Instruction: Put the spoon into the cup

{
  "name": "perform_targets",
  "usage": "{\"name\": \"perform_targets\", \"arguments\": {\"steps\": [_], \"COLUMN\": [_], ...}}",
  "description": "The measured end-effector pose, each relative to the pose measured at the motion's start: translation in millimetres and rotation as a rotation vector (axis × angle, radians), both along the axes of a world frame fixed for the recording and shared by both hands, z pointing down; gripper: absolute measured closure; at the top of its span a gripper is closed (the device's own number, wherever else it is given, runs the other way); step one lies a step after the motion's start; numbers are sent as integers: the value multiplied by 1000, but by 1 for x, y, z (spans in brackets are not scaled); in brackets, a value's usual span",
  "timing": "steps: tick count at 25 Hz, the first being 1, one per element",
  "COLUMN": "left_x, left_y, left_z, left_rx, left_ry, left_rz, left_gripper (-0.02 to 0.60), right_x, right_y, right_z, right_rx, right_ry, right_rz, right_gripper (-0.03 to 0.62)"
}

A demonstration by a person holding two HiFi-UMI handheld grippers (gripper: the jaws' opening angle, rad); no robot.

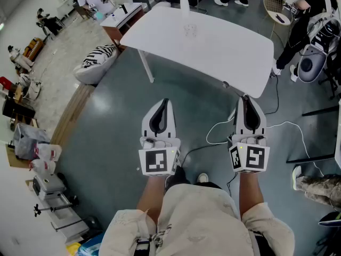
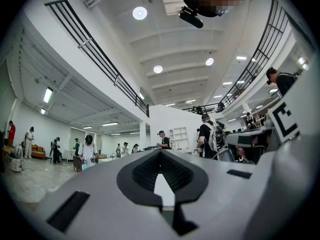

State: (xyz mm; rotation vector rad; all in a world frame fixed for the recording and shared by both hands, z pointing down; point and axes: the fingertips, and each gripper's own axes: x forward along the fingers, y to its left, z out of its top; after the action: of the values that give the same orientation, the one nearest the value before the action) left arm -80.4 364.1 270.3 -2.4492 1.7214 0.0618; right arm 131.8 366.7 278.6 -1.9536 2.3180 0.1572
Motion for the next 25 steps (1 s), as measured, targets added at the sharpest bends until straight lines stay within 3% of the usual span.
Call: {"name": "perform_targets", "arguments": {"steps": [12,25], "left_x": [44,19], "left_y": [54,18], "left_z": [-4,7], "left_rx": [6,2], "left_ry": [-17,10], "left_rz": [-13,-32], "left_gripper": [578,578], "right_x": [42,14], "right_y": [48,8], "right_z": [4,9], "right_rx": [9,11], "right_ry": [-38,1], "right_rz": [-20,-43], "right_gripper": [569,569]}}
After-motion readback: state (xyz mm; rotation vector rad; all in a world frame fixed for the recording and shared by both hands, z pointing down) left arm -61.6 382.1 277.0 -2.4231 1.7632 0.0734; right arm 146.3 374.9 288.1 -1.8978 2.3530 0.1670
